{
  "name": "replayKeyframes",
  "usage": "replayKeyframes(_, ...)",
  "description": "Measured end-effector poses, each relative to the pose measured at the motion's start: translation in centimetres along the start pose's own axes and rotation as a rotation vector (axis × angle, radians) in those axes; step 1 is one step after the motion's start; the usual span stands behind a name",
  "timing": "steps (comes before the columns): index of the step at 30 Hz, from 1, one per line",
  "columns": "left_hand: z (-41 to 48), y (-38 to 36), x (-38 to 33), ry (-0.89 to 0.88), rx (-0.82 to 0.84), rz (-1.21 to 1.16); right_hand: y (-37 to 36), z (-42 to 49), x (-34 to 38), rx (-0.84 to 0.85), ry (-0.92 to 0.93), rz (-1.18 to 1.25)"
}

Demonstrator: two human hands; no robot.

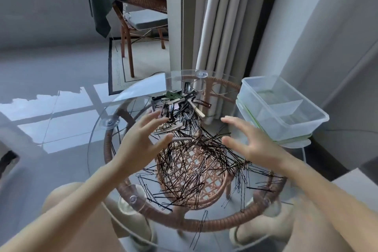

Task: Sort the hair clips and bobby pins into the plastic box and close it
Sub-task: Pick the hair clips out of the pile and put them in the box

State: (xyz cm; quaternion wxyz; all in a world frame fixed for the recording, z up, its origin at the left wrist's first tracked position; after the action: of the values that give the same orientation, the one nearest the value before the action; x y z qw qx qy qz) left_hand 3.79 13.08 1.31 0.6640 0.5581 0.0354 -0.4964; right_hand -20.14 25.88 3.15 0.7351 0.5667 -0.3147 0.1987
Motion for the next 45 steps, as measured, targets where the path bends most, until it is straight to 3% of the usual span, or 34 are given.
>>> replayKeyframes(3, -3.3, 1.0, -0.1, -0.296, 0.151, 0.195, 1.6, -4.4, -2.3, 0.144, 0.058, -0.131)
replayKeyframes(6, -6.4, 0.2, -0.6, -0.395, 0.323, 0.357, 1.6, -7.3, -4.6, 0.212, 0.111, -0.353)
replayKeyframes(13, -10.5, -4.4, -5.3, -0.616, 0.361, 0.441, -2.2, -8.0, -3.9, 0.227, 0.179, -0.523)
replayKeyframes(20, -6.5, -5.7, -4.5, -0.404, 0.312, 0.452, -6.4, -3.8, -0.8, 0.157, 0.255, -0.315)
replayKeyframes(25, -3.1, -6.1, -3.6, -0.359, 0.303, 0.359, -7.4, -0.8, 1.2, -0.047, 0.21, -0.105)
replayKeyframes(29, -2.7, -4.8, -3.6, -0.334, 0.139, 0.331, -5.3, -0.4, 1.5, -0.225, 0.152, 0.05)
replayKeyframes(32, -4.3, -2.5, -1.1, -0.04, 0.024, 0.341, -2.8, -1.3, -0.7, -0.314, 0.054, 0.06)
replayKeyframes(35, -5.9, -1.9, 0.7, 0.189, 0.099, 0.333, -2.0, -1.7, -2.8, -0.288, -0.092, 0.011)
replayKeyframes(40, -4.5, -4.7, -1.7, 0.095, 0.153, 0.23, -5.0, 2.3, -1.5, -0.17, -0.094, -0.079)
replayKeyframes(45, -2.9, -6.5, -2.6, 0.113, 0.067, 0.221, -8.2, 2.2, 1.1, -0.343, -0.082, 0.061)
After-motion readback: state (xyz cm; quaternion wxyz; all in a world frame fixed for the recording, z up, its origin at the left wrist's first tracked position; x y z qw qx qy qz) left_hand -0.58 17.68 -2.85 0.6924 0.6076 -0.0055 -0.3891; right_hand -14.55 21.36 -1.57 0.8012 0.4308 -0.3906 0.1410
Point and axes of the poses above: each hand's wrist, its own z-axis towards the middle knuckle, its own y-axis out of the back of the hand, x = y × z, the point moved 2 cm from there along z, towards the middle knuckle, and after that the axes turned 9 degrees about -x, right-handed, at the moved point
